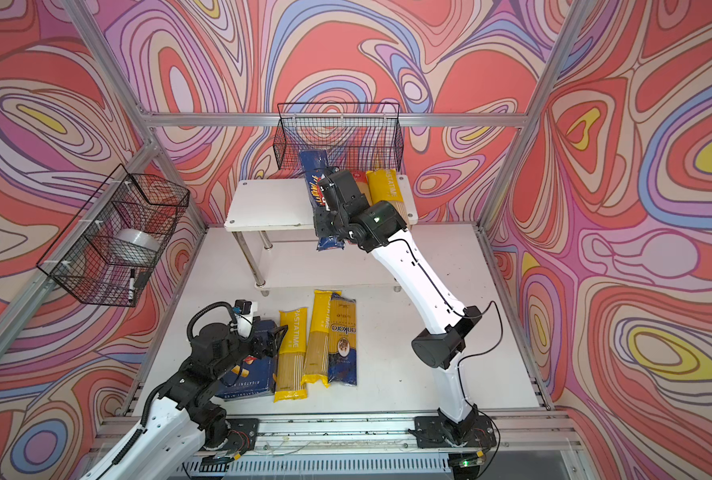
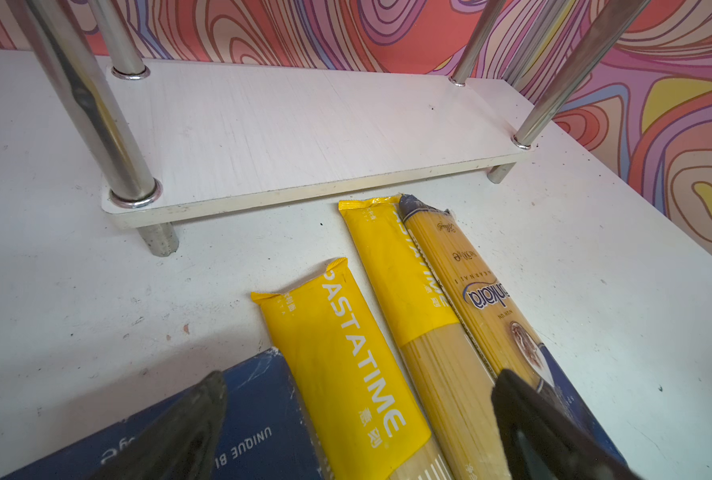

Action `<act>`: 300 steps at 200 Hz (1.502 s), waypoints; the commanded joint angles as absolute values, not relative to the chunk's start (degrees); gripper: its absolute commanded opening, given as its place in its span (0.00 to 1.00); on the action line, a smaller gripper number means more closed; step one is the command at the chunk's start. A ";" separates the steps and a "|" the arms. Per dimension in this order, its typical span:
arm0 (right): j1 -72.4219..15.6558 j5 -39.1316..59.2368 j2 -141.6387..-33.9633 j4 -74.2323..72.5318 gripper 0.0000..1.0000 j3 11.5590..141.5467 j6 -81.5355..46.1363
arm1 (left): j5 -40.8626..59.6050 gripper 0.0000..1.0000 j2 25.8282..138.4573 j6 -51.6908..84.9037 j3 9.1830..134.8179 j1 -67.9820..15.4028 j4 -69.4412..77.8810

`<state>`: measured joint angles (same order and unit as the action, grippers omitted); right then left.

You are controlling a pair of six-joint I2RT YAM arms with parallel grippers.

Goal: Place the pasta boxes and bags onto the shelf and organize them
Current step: 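Lower the blue box onto the shelf top beside the red bag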

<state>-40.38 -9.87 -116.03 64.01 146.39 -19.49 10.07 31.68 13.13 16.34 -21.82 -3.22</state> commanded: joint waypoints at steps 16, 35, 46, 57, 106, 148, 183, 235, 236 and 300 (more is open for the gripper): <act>-38.63 -11.13 -116.53 55.56 0.23 147.58 -18.72 | 10.52 1.00 31.64 12.70 15.64 -22.11 -1.76; -38.58 -11.16 -116.37 54.97 0.35 147.16 -18.98 | 10.47 1.00 31.81 12.72 15.64 -22.14 -1.76; -38.58 -11.35 -116.22 54.43 0.38 146.56 -19.20 | 10.55 1.00 31.83 12.74 15.64 -22.11 -1.73; -38.58 -11.49 -115.99 54.15 0.39 145.95 -19.42 | 10.51 1.00 31.82 12.74 15.64 -22.06 -1.69; -38.58 -10.90 -115.24 53.26 0.49 144.23 -19.85 | 10.65 1.00 31.82 12.66 15.56 -22.14 -1.64; -38.63 -10.54 -113.10 53.64 0.52 143.93 -19.12 | 10.64 1.00 31.82 12.74 15.56 -22.11 -1.67; -38.58 -5.61 -107.33 53.40 0.54 139.49 -17.30 | 10.27 1.00 31.35 12.57 15.85 -22.06 -2.23; -40.13 2.42 -93.86 54.35 0.53 126.22 -11.15 | 2.96 1.00 25.26 10.91 16.82 -22.07 -7.66; -40.19 2.57 -93.60 54.38 0.53 125.91 -10.98 | 2.58 1.00 25.11 10.86 16.89 -22.07 -7.87; -43.50 6.58 -84.10 54.88 0.51 109.01 -2.73 | -3.89 1.00 22.39 10.63 16.21 -22.06 -9.23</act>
